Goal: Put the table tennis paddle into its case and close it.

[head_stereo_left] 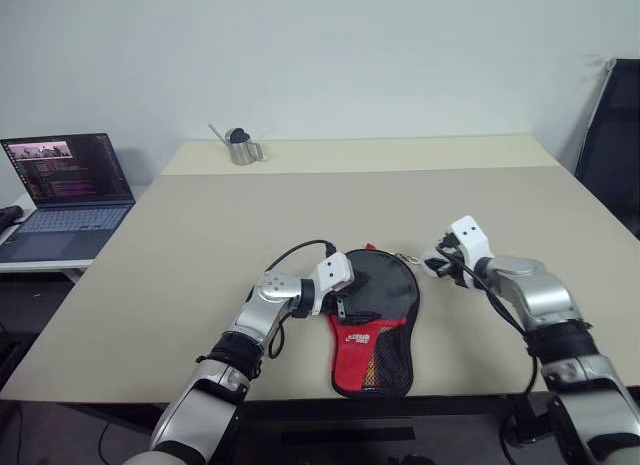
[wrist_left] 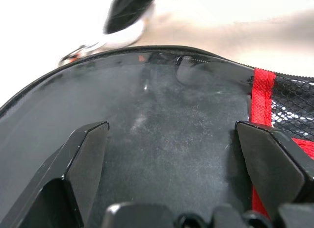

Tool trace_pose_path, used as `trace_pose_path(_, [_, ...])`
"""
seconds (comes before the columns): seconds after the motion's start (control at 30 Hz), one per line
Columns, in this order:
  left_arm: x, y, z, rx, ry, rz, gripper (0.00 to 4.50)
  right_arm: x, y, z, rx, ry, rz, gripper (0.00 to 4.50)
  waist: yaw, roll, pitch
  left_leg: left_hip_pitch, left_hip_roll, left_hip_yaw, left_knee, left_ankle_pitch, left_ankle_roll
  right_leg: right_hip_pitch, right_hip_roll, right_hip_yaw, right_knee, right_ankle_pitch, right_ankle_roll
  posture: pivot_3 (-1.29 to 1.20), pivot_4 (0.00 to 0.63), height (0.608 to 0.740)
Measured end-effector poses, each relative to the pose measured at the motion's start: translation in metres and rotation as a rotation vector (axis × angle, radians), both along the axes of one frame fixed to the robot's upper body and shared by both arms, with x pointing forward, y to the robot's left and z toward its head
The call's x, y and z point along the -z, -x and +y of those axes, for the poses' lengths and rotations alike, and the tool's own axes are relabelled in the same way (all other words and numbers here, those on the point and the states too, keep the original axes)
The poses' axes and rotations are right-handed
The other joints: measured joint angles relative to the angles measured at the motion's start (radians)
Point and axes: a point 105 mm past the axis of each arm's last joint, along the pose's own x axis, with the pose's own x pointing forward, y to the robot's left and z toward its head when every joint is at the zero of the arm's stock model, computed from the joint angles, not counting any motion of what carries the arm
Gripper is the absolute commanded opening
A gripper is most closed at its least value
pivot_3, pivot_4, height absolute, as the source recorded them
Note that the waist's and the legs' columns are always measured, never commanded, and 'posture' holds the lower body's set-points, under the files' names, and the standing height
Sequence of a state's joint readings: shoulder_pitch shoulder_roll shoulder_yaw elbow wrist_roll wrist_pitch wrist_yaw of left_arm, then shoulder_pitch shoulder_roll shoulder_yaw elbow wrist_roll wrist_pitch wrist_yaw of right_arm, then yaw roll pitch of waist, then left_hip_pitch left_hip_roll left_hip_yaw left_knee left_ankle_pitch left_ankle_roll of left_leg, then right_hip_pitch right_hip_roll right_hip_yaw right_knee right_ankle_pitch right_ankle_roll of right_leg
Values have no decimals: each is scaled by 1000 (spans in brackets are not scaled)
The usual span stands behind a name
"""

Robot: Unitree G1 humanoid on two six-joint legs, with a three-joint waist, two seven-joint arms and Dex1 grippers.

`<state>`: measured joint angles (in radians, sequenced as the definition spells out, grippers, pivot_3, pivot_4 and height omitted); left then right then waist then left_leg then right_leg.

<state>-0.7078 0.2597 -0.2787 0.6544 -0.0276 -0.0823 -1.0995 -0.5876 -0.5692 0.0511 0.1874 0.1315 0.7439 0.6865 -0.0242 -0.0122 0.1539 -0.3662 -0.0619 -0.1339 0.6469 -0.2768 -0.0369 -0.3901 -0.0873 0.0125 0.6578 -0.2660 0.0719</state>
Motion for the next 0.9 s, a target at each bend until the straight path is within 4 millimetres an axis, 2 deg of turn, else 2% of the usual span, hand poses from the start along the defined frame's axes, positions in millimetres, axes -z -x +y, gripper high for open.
trace_pose_path(0.17, [1, -1, -3, 6, -5, 11, 4500, -19, 33, -11, -42, 20, 19, 515, 1, 0, 0, 3, 0, 0, 0, -1, 2, 4, -1, -1, -1, -1, 1, 0, 150, 740])
trace_pose_path(0.27, [1, -2, -5, 9, -5, 14, 4500, -26, 51, -10, -80, 22, 39, 515, 6, 0, 0, 3, 0, 0, 0, -1, 2, 5, -1, -2, -2, -1, 1, 0, 150, 740])
trace_pose_path(0.5, [2, -2, -13, 28, -6, 18, 4500, -23, 98, -9, -189, 52, 146, 514, 24, -1, 0, 2, 0, -1, 0, -1, 2, 9, -1, -6, -7, -1, 2, 0, 150, 740])
trace_pose_path(0.77, [2, -2, -17, 38, -6, 14, 4500, -13, 157, 16, -395, 26, 285, 512, 31, -2, 0, 3, 0, -2, 0, -3, 4, 14, -1, -10, -13, 0, 3, 0, 150, 740])
trace_pose_path(0.9, [3, -2, -21, 42, -8, 12, 4500, -14, 173, 21, -431, 10, 311, 511, 40, -2, 0, 4, 0, -4, 0, -3, 4, 17, -2, -12, -14, -3, 8, 0, 150, 740])
